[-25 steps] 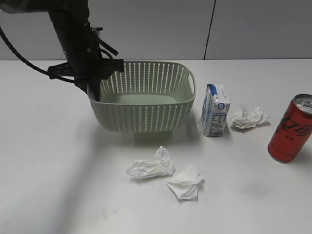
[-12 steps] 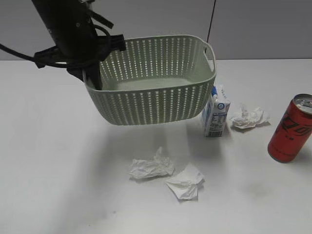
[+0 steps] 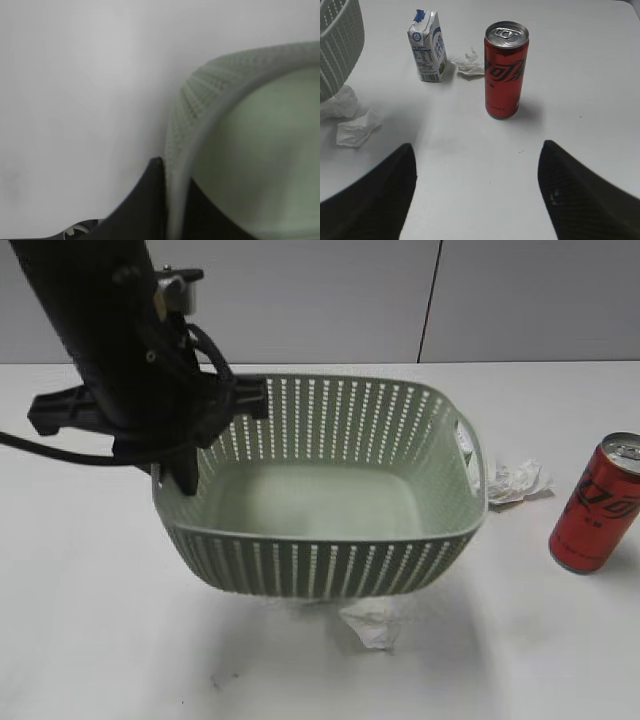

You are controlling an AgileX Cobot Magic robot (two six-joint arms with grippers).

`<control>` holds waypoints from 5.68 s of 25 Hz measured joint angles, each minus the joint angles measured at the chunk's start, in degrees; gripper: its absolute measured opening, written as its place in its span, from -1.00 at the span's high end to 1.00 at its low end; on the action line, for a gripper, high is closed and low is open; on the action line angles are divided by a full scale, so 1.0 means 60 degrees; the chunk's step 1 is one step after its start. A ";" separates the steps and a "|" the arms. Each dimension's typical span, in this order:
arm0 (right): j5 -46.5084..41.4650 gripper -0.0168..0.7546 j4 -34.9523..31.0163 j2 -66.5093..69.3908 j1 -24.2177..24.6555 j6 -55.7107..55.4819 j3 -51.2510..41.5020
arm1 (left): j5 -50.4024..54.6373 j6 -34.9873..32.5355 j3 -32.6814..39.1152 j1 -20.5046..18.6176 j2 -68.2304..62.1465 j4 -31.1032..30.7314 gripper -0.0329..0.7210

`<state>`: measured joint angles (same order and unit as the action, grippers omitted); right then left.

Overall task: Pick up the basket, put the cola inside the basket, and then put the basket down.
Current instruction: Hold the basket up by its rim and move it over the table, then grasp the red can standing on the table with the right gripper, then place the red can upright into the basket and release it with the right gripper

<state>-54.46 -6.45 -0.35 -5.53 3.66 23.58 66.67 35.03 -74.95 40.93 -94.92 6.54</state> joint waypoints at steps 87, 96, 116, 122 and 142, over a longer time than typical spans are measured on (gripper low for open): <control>0.1448 -0.43 0.1076 1.6049 0.0000 -0.1244 0.6109 | -0.2810 -0.0707 0.2912 0.0040 0.0421 0.0218 0.91; 0.0522 -0.43 0.1076 1.5273 0.0000 -0.0987 0.6642 | -0.2849 -0.0707 0.2912 0.0040 0.0421 0.0204 0.91; -0.2456 -0.43 0.0777 1.4066 -0.3744 -0.0755 1.0539 | -0.3752 -0.0728 0.2912 -0.0351 0.0421 -0.0398 0.91; -0.2445 -0.43 0.0838 1.4867 -0.5803 -0.1139 1.1631 | -0.3732 -0.0728 0.2912 -0.0452 0.0412 -0.0398 0.91; -0.1193 -0.43 0.1001 1.8217 -0.6928 -0.0408 1.1698 | -0.3482 -0.0735 0.2912 -0.1097 0.0412 0.0387 0.91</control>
<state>-61.62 -0.45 108.96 -47.10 1.21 93.77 45.78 30.62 -57.47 34.34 -92.44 8.86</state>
